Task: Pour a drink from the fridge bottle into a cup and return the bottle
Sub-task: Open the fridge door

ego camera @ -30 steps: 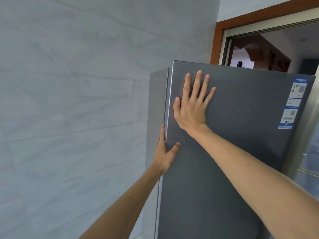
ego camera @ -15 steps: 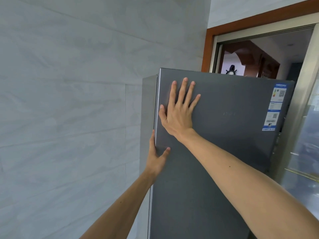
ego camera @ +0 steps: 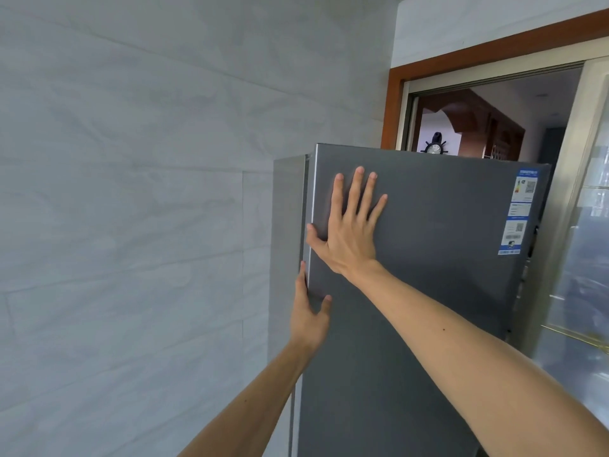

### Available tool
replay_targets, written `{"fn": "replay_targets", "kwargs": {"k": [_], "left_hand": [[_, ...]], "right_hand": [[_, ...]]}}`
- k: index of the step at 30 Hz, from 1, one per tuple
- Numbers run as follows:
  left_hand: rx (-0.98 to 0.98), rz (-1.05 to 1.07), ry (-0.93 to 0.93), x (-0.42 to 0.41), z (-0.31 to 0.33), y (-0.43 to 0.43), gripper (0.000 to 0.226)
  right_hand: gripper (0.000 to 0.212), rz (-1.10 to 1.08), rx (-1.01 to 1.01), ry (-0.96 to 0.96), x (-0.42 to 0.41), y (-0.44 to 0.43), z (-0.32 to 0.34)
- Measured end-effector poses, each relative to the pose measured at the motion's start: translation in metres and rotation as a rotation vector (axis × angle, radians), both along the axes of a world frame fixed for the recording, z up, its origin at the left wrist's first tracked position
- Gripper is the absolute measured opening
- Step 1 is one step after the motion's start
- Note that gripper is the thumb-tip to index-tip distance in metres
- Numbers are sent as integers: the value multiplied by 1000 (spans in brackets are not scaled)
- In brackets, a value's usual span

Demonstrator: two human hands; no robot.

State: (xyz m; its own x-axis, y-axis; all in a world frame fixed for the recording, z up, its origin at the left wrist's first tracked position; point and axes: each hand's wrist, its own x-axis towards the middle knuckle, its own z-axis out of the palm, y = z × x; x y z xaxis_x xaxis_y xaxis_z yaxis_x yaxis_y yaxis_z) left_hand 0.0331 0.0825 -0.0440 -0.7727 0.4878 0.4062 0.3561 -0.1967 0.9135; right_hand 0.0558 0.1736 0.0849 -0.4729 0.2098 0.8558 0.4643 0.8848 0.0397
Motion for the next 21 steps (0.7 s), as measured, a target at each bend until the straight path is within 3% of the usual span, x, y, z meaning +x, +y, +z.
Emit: {"fn": "replay_targets", "kwargs": {"k": [17, 21], "left_hand": [[-62, 13, 95, 92, -5, -43, 87], [-158, -69, 92, 125, 1, -49, 102]], "right_hand": [[94, 93, 29, 58, 118, -16, 1], [92, 182, 5, 80, 163, -16, -1]]}}
